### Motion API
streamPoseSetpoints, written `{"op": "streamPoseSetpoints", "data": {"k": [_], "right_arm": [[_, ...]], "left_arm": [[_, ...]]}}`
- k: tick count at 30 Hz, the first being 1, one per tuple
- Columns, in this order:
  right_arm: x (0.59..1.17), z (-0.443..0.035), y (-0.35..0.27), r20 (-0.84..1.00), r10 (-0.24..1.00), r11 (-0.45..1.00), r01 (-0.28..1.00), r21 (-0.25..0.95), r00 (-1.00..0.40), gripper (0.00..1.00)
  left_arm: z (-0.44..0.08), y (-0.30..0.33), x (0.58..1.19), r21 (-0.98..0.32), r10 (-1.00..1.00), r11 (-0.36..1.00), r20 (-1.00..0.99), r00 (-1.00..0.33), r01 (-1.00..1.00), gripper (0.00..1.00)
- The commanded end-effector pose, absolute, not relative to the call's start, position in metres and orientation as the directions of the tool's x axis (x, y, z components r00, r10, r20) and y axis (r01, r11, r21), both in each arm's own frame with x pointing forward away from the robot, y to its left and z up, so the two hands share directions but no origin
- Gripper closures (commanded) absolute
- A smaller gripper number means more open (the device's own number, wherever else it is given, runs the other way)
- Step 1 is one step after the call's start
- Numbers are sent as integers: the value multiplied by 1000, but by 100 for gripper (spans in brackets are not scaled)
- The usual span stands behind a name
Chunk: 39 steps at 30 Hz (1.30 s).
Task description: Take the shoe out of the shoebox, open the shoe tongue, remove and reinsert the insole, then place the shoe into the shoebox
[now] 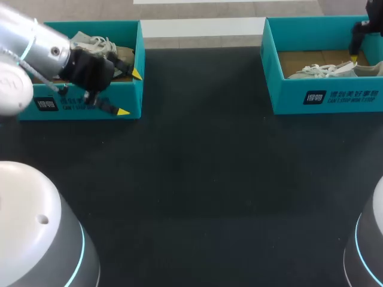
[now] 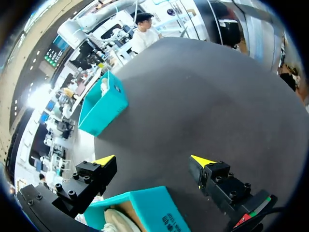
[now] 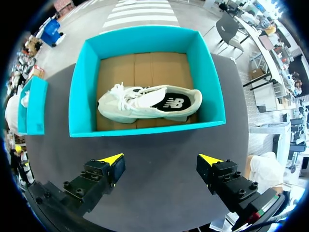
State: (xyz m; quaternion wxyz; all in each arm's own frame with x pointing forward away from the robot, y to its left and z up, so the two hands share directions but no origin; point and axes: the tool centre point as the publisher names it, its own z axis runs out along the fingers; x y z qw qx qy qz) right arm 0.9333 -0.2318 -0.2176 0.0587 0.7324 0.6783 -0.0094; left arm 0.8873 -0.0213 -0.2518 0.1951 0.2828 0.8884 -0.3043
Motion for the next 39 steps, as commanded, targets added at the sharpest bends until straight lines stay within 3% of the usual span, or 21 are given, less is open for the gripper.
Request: {"op": "streamPoseSetpoints", "data": {"k": [1,4,37,39], "right_arm": [[924,-223,-232,-85,994,-58,995,82,65,0],[923,-227,-232,-81,994,-64,996,67,70,0],[923,-227,-232,-81,994,-64,996,67,70,0],[923,-227,-232,-81,994,-64,996,67,70,0]], "left_arm": [[-240,-1,906,-338,660,473,-476,-582,813,0],[-231,13,917,-363,759,414,-368,-537,835,0],[-231,13,917,-363,759,414,-368,-537,835,0],[-230,15,919,-297,793,384,-379,-477,874,0]]}}
